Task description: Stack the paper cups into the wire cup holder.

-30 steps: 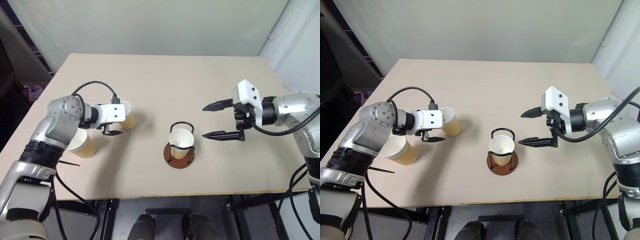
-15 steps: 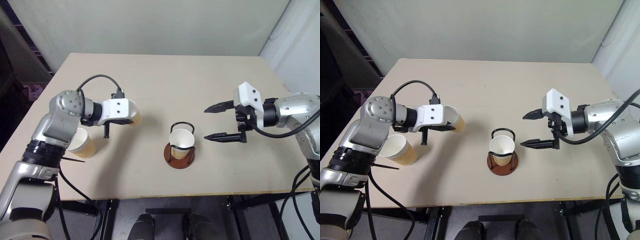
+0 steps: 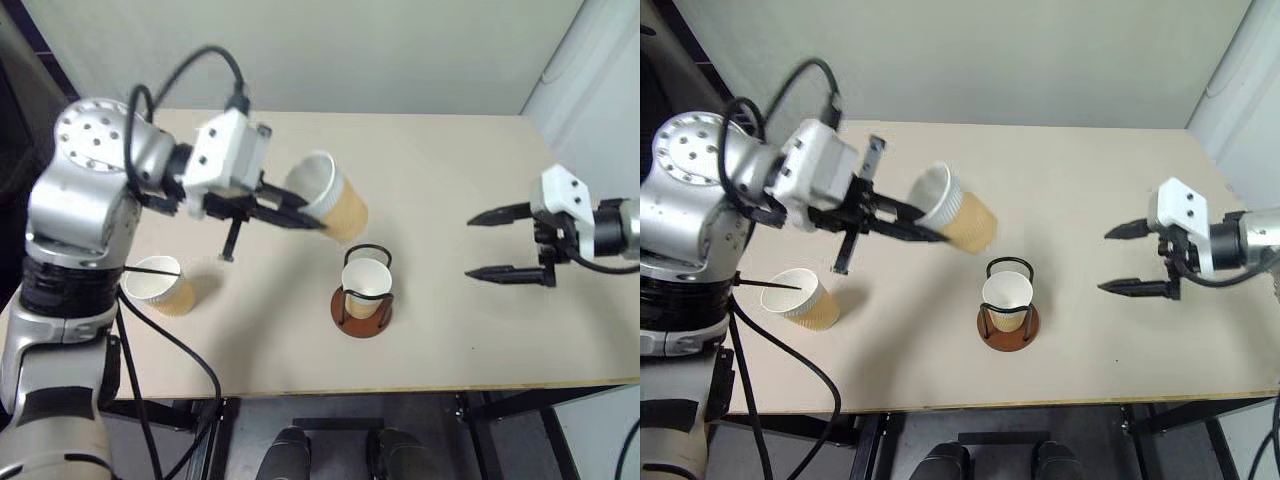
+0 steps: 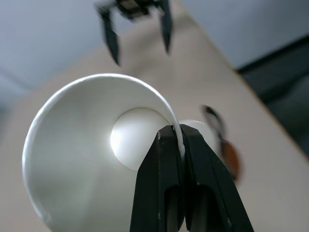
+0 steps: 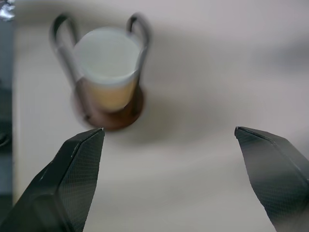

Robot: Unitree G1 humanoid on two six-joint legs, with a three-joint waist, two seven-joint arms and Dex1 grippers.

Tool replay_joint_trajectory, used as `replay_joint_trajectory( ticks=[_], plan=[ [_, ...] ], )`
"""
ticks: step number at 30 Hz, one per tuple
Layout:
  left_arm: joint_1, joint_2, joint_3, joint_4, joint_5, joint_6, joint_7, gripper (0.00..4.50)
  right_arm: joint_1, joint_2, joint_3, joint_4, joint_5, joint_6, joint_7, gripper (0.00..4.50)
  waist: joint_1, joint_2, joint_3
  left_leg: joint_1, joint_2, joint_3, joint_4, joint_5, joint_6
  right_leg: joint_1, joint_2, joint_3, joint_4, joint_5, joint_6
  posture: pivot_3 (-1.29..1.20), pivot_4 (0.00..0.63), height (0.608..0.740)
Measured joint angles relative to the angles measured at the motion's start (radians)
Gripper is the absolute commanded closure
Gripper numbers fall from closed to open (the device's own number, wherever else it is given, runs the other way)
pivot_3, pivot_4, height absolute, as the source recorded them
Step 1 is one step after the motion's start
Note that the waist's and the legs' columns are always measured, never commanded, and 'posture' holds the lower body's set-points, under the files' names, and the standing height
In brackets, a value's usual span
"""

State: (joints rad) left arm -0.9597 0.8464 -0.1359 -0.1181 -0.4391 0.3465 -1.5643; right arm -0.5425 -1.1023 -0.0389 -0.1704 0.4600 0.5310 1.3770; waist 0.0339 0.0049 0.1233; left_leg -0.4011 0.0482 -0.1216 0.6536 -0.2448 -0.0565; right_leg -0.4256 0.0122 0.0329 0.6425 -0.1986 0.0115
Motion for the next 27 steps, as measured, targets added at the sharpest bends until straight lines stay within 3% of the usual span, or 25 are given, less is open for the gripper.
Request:
replay_joint_trajectory(
  ticks=[11, 19, 22, 27],
  plan=[
    [-0.048, -0.099, -0.195, 0.079, 0.132, -0.196, -0.007, 4.45, 0.038, -0.01, -0.049, -0.06, 0.018, 0.003, -0.037, 0.0, 0.0, 0.0, 0.0, -0.001, -0.001, -0.002, 0.011, -0.004, 0.007, 0.004, 0.0, 0.007, -0.003, 0.001, 0.007, 0.0, 0.15, 0.74],
    [-0.047, -0.147, -0.233, 0.122, 0.206, -0.297, -0.007, 4.45, 0.06, -0.013, -0.067, -0.077, 0.018, 0.023, -0.075, 0.0, 0.0, 0.0, 0.0, -0.004, -0.002, 0.0, 0.011, -0.007, 0.012, 0.004, 0.0, 0.009, -0.01, 0.003, 0.012, 0.0, 0.15, 0.74],
    [-0.041, -0.155, -0.24, 0.121, 0.206, -0.298, -0.008, 3.82, 0.06, -0.013, -0.067, -0.079, 0.017, 0.023, -0.085, 0.0, 0.0, 0.0, 0.0, -0.004, -0.002, 0.002, 0.011, -0.008, 0.013, 0.004, 0.0, 0.011, -0.013, 0.005, 0.014, 0.0, 0.15, 0.74],
    [-0.036, -0.154, -0.245, 0.112, 0.206, -0.295, -0.009, 2.09, 0.058, -0.013, -0.066, -0.079, 0.016, 0.023, -0.093, 0.0, 0.0, 0.0, 0.0, -0.004, -0.002, 0.009, 0.012, -0.011, 0.017, 0.004, 0.0, 0.019, -0.015, 0.007, 0.018, 0.0, 0.15, 0.74]
  ],
)
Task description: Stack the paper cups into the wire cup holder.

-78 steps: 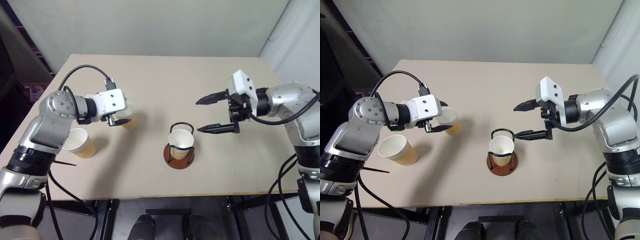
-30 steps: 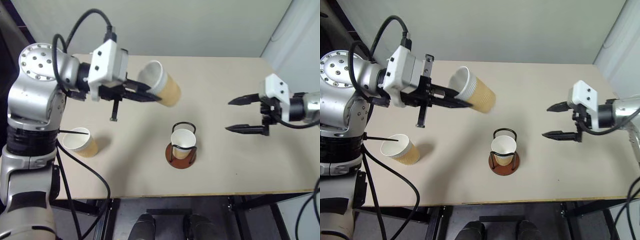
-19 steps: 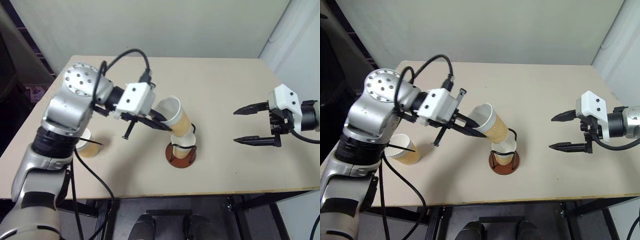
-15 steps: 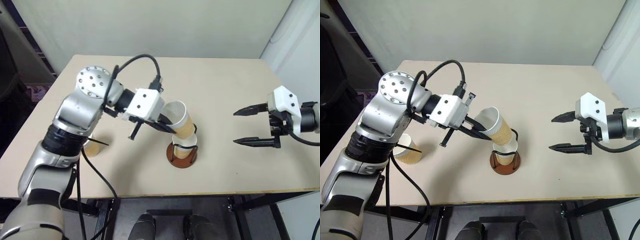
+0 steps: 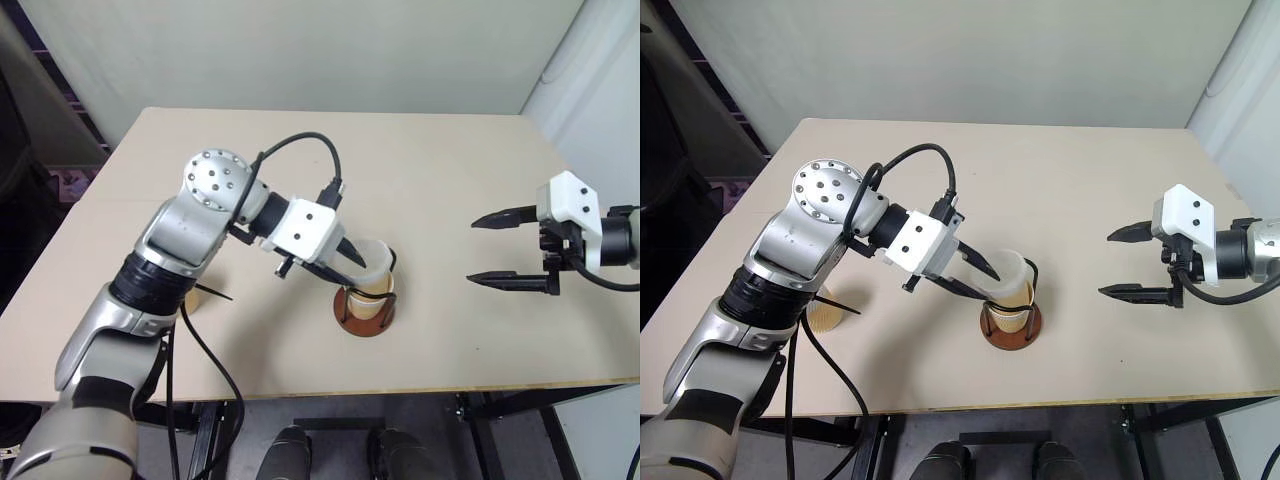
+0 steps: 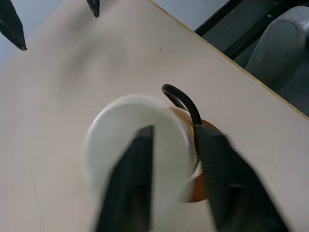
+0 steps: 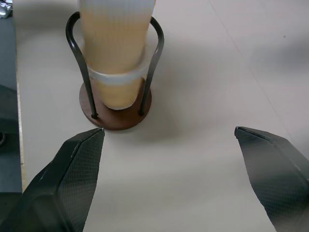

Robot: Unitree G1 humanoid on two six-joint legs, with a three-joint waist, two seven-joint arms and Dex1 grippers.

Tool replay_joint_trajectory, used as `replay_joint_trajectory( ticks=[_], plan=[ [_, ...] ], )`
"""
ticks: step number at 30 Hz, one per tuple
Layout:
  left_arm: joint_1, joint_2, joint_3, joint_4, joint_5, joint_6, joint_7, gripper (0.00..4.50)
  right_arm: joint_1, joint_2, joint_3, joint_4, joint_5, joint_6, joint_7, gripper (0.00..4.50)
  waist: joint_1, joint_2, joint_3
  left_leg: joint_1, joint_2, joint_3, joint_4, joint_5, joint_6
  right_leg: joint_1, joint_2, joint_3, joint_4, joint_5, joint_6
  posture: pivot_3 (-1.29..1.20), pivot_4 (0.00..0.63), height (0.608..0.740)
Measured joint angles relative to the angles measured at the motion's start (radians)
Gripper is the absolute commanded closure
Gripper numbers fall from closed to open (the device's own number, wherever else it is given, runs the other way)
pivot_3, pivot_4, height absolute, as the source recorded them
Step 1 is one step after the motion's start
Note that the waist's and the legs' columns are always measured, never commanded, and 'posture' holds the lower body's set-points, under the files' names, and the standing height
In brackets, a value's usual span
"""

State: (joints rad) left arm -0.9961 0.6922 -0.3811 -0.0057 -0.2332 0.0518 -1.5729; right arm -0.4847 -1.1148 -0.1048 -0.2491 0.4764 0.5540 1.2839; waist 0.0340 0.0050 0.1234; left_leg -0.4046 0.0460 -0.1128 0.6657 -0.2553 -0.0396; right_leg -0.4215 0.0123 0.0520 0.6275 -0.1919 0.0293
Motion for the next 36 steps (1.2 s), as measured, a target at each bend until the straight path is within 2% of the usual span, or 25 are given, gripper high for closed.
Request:
replay_joint_trajectory(
  ticks=[2, 7, 10, 14, 17, 18, 20, 21, 24, 26, 30, 32, 36],
  plan=[
    [0.002, 0.002, -0.007, -0.007, 0.004, -0.002, 0.0, 1.42, -0.004, 0.0, 0.002, 0.0, 0.0, 0.0, -0.002, 0.0, 0.0, 0.0, 0.0, 0.001, 0.0, 0.006, 0.001, -0.001, 0.002, 0.0, 0.0, 0.005, -0.001, 0.001, 0.002, 0.0, 0.15, 0.74],
    [-0.003, -0.013, -0.004, 0.017, 0.065, -0.016, 0.058, 1.42, -0.042, 0.022, 0.005, 0.004, 0.03, 0.002, 0.016, 0.0, -0.002, 0.0, 0.0, 0.002, 0.0, 0.01, 0.003, -0.002, 0.004, 0.0, 0.0, 0.009, -0.001, 0.002, 0.004, 0.0, 0.15, 0.74],
    [-0.012, 0.008, 0.052, 0.05, 0.075, 0.027, 0.123, 1.42, -0.136, 0.1, -0.009, -0.004, 0.197, 0.055, 0.057, 0.0, -0.01, 0.001, 0.001, 0.003, 0.0, 0.013, 0.002, -0.001, 0.004, -0.002, 0.002, 0.012, -0.001, 0.002, 0.004, 0.0, 0.15, 0.74],
    [0.058, 0.231, 0.196, 0.022, 0.056, 0.109, 0.119, 1.42, -0.228, 0.149, 0.026, -0.012, 0.235, 0.064, 0.082, 0.0, -0.035, 0.001, 0.0, 0.005, 0.001, 0.015, -0.001, -0.002, 0.004, -0.006, 0.006, 0.012, 0.0, 0.002, -0.001, 0.0, 0.15, 0.74],
    [0.272, 0.476, 0.395, -0.031, 0.012, 0.172, 0.063, 1.42, -0.264, 0.217, 0.115, 0.006, 0.213, 0.049, 0.105, 0.0, -0.05, 0.001, 0.0, 0.003, 0.003, 0.014, -0.003, -0.002, 0.002, -0.013, 0.007, 0.013, 0.003, 0.0, -0.006, 0.0, 0.15, 0.74],
    [0.368, 0.535, 0.467, -0.049, -0.002, 0.192, 0.04, 1.42, -0.273, 0.242, 0.138, 0.017, 0.202, 0.042, 0.111, 0.0, -0.05, 0.001, 0.0, 0.003, 0.005, 0.013, -0.003, -0.002, 0.002, -0.014, 0.007, 0.013, 0.004, -0.001, -0.007, 0.0, 0.15, 0.74],
    [0.502, 0.591, 0.569, -0.089, -0.012, 0.218, 0.016, 1.42, -0.301, 0.288, 0.174, 0.036, 0.184, 0.032, 0.111, 0.0, -0.044, 0.001, 0.0, 0.002, 0.005, 0.012, -0.003, -0.003, 0.003, -0.017, 0.005, 0.014, 0.009, -0.004, -0.009, 0.0, 0.15, 0.74],
    [0.595, 0.608, 0.644, -0.116, -0.014, 0.232, 0.007, 1.42, -0.333, 0.327, 0.204, 0.054, 0.161, 0.017, 0.107, 0.0, -0.04, 0.001, 0.0, 0.002, 0.004, 0.012, -0.004, -0.008, 0.009, -0.019, 0.004, 0.014, 0.013, -0.006, -0.011, 0.0, 0.15, 0.74],
    [0.772, 0.627, 0.805, -0.16, -0.008, 0.261, 0.0, 1.42, -0.376, 0.403, 0.271, 0.097, 0.1, -0.026, 0.096, 0.0, -0.033, -0.002, -0.002, 0.002, 0.006, 0.012, -0.001, -0.009, 0.01, -0.021, 0.004, 0.013, 0.017, -0.008, -0.016, 0.0, 0.15, 0.74],
    [0.887, 0.633, 0.914, -0.198, -0.01, 0.284, -0.002, 1.42, -0.385, 0.445, 0.308, 0.129, 0.058, -0.054, 0.094, 0.0, -0.032, -0.004, -0.003, 0.002, 0.006, 0.012, -0.001, -0.009, 0.01, -0.021, 0.004, 0.012, 0.018, -0.011, -0.026, 0.0, 0.15, 0.74],
    [1.13, 0.662, 1.088, -0.232, -0.003, 0.274, -0.004, 1.42, -0.409, 0.533, 0.354, 0.169, -0.008, -0.086, 0.051, 0.0, -0.042, -0.004, -0.003, 0.004, 0.008, 0.014, -0.002, -0.009, 0.01, -0.022, 0.004, 0.012, 0.019, -0.008, -0.032, 0.0, 0.15, 0.74],
    [1.188, 0.66, 1.131, -0.225, 0.016, 0.257, -0.004, 1.42, -0.41, 0.554, 0.358, 0.179, -0.032, -0.102, 0.035, 0.0, -0.04, -0.004, -0.003, 0.004, 0.009, 0.012, -0.003, -0.009, 0.01, -0.023, 0.005, 0.011, 0.02, -0.007, -0.034, 0.0, 0.15, 0.74],
    [1.19, 0.659, 1.131, -0.184, 0.065, 0.214, 0.01, 1.42, -0.408, 0.568, 0.362, 0.183, -0.051, -0.116, 0.027, 0.0, -0.037, -0.004, -0.003, 0.004, 0.01, 0.01, -0.003, -0.009, 0.01, -0.023, 0.005, 0.009, 0.02, -0.004, -0.039, 0.0, 0.15, 0.74]
  ],
)
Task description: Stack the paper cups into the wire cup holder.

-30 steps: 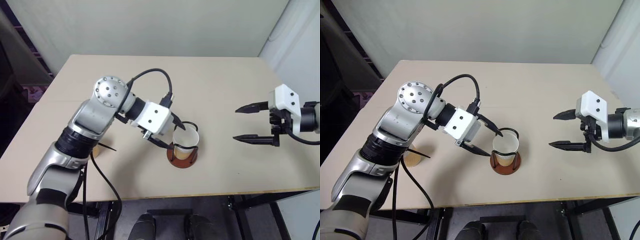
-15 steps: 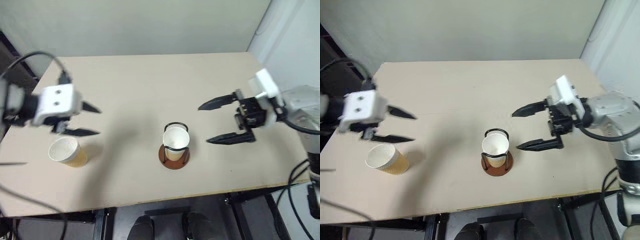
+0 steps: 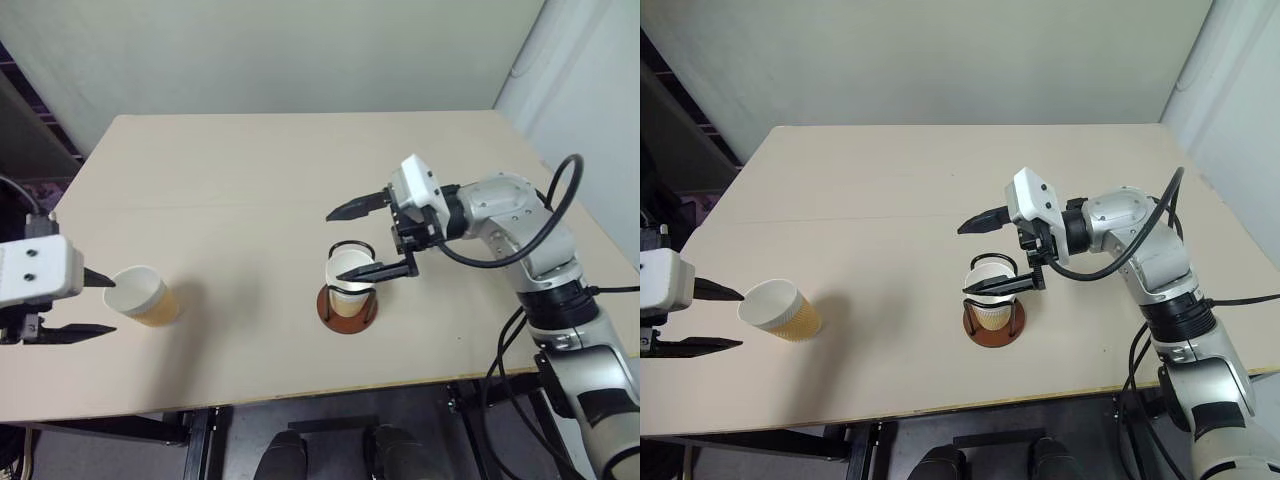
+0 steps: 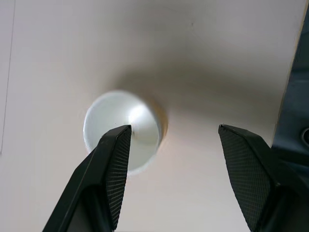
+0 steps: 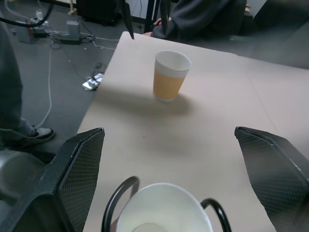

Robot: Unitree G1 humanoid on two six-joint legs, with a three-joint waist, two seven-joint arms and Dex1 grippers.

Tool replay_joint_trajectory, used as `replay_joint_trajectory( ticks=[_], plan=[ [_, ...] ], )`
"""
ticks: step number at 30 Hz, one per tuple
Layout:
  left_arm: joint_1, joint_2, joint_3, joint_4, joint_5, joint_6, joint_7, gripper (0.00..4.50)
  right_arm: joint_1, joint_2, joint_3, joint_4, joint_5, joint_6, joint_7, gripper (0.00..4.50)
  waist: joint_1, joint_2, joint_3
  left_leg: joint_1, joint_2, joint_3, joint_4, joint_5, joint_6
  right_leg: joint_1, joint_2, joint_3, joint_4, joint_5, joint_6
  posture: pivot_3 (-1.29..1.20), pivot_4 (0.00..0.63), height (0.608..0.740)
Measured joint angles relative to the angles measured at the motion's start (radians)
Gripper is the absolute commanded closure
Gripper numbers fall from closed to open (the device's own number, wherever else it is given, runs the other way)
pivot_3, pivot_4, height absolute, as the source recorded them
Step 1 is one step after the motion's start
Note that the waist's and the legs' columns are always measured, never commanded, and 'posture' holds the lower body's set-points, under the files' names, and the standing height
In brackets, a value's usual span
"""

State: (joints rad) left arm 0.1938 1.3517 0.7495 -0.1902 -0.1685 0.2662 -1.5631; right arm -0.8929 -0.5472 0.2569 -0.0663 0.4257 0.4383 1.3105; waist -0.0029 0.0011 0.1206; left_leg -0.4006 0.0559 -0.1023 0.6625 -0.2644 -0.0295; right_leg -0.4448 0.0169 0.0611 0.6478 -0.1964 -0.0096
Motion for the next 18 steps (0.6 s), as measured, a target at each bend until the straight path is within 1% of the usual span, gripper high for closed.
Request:
replay_joint_trajectory(
  ticks=[6, 10, 14, 16, 17, 18],
  plan=[
    [-0.02, 0.002, -0.12, 0.05, 0.031, -0.073, 0.043, 1.42, 0.01, -0.006, 0.0, -0.007, -0.017, 0.002, -0.009, 0.0, -0.003, 0.0, 0.0, 0.0, 0.0, 0.0, 0.0, 0.0, 0.0, -0.001, 0.0, 0.0, 0.0, 0.002, -0.003, 0.0, 0.15, 0.74],
    [-0.019, 0.013, -0.213, 0.129, 0.092, -0.15, 0.065, 1.42, 0.013, -0.018, -0.002, -0.022, -0.019, 0.01, -0.022, 0.0, -0.004, 0.0, 0.0, -0.001, 0.0, 0.0, -0.002, 0.0, -0.001, -0.004, 0.001, 0.0, 0.0, 0.002, -0.003, 0.0, 0.15, 0.74],
    [-0.065, 0.02, -0.305, 0.178, 0.13, -0.188, 0.105, 1.42, 0.022, -0.023, -0.004, -0.039, -0.018, 0.03, -0.04, 0.0, -0.002, 0.0, 0.0, -0.002, 0.001, 0.0, -0.003, 0.0, -0.001, -0.005, 0.001, 0.0, -0.001, 0.001, -0.003, 0.0, 0.15, 0.74],
    [-0.094, 0.024, -0.347, 0.186, 0.135, -0.197, 0.121, 1.79, 0.025, -0.029, -0.005, -0.052, -0.018, 0.039, -0.046, 0.0, -0.002, 0.0, 0.0, -0.003, 0.001, 0.0, -0.003, -0.001, -0.002, -0.005, 0.001, 0.0, -0.001, 0.001, -0.003, 0.0, 0.15, 0.74],
    [-0.108, 0.027, -0.366, 0.194, 0.137, -0.198, 0.129, 2.03, 0.026, -0.031, -0.005, -0.058, -0.018, 0.043, -0.046, 0.0, -0.003, 0.0, 0.0, -0.003, 0.001, 0.0, -0.003, -0.001, -0.002, -0.005, 0.001, 0.0, -0.001, 0.001, -0.003, 0.0, 0.15, 0.74],
    [-0.119, 0.031, -0.381, 0.199, 0.136, -0.2, 0.13, 2.37, 0.028, -0.036, -0.005, -0.062, -0.018, 0.047, -0.047, 0.0, -0.003, 0.0, 0.0, -0.003, 0.001, 0.0, -0.003, -0.001, -0.002, -0.005, 0.001, 0.0, -0.001, 0.001, -0.003, 0.0, 0.15, 0.74]
  ],
)
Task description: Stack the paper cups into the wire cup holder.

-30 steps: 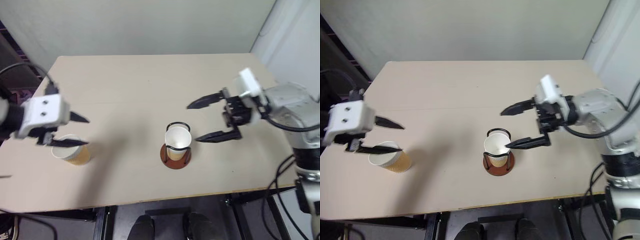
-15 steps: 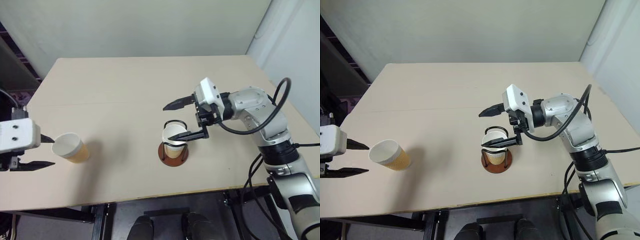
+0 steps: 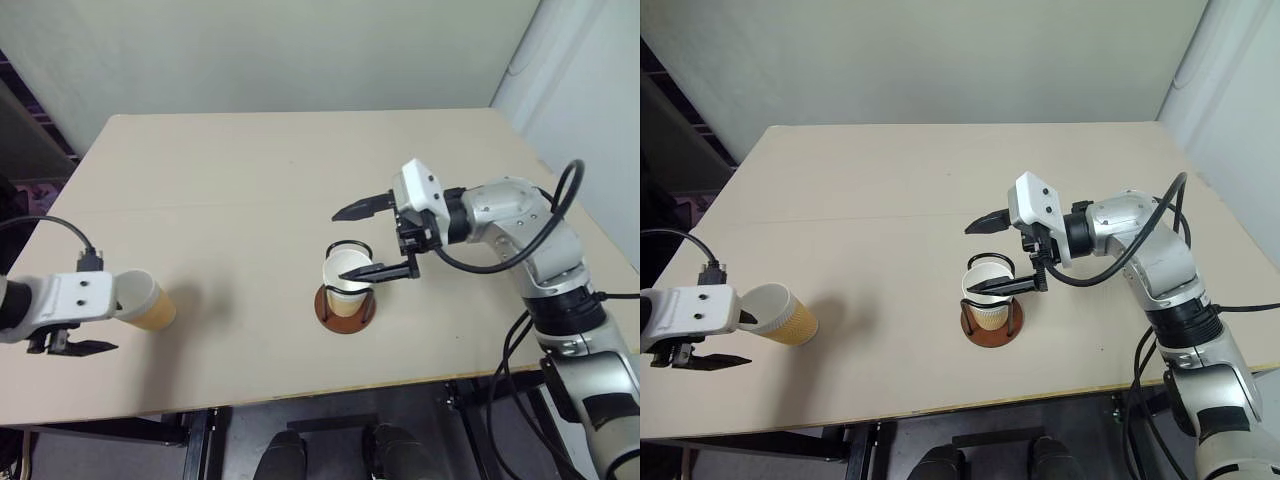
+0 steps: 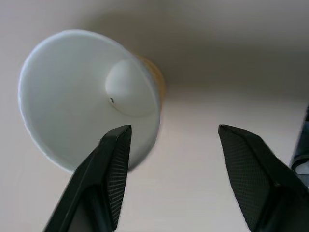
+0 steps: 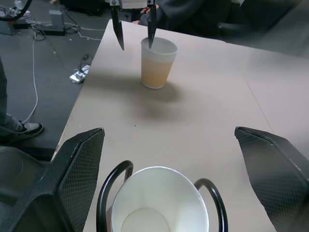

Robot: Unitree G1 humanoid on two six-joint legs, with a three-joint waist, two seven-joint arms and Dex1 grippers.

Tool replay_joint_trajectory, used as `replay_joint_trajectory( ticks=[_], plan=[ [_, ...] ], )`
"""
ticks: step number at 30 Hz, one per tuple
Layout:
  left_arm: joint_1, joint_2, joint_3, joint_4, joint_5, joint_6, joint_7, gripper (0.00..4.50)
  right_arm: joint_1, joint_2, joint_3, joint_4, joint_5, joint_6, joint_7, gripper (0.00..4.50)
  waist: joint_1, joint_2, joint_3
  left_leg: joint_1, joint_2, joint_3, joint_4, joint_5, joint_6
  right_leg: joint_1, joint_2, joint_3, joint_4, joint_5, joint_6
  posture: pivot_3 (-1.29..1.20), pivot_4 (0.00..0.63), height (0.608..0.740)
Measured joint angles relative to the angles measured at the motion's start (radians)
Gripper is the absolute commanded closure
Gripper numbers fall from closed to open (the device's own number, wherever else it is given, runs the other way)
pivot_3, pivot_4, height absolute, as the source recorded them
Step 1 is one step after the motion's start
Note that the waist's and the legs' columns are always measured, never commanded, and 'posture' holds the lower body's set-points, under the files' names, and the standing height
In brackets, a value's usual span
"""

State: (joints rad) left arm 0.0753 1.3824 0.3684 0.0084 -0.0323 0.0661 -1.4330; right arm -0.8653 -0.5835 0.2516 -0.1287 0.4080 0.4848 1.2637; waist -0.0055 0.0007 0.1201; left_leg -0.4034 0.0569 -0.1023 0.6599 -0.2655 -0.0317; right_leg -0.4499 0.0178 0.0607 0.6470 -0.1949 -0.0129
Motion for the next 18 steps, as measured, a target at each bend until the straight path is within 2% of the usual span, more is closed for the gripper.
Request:
replay_joint_trajectory(
  ticks=[5, 6, 14, 18],
  plan=[
    [-0.028, 0.004, -0.039, 0.002, -0.007, -0.002, -0.002, 4.23, 0.015, -0.019, -0.007, -0.005, 0.0, 0.011, -0.009, 0.0, 0.0, 0.0, 0.0, 0.0, 0.0, 0.0, 0.0, -0.001, -0.002, 0.0, 0.0, 0.0, 0.0, 0.0, 0.0, 0.0, 0.15, 0.74],
    [-0.033, 0.004, -0.039, 0.002, -0.009, -0.002, -0.002, 4.48, 0.016, -0.02, -0.007, -0.007, 0.0, 0.012, -0.009, 0.0, 0.0, 0.0, 0.0, 0.0, 0.0, 0.0, 0.0, -0.001, -0.002, 0.0, 0.0, 0.0, 0.0, 0.0, 0.0, 0.0, 0.15, 0.74],
    [-0.06, 0.006, -0.015, -0.072, -0.146, 0.052, -0.099, 4.48, 0.029, -0.044, -0.022, -0.044, 0.035, 0.048, 0.007, 0.0, 0.001, 0.0, 0.0, -0.001, 0.001, 0.0, 0.001, -0.001, -0.003, 0.0, 0.001, 0.0, -0.001, 0.0, 0.0, 0.0, 0.15, 0.74],
    [-0.195, 0.01, -0.018, -0.139, -0.271, 0.097, -0.122, 4.48, 0.052, -0.113, -0.072, -0.062, 0.068, 0.058, 0.038, 0.0, 0.009, 0.0, 0.0, -0.001, 0.0, 0.001, 0.003, -0.002, -0.004, 0.001, 0.001, 0.0, -0.001, 0.0, 0.0, 0.0, 0.15, 0.74]
  ],
)
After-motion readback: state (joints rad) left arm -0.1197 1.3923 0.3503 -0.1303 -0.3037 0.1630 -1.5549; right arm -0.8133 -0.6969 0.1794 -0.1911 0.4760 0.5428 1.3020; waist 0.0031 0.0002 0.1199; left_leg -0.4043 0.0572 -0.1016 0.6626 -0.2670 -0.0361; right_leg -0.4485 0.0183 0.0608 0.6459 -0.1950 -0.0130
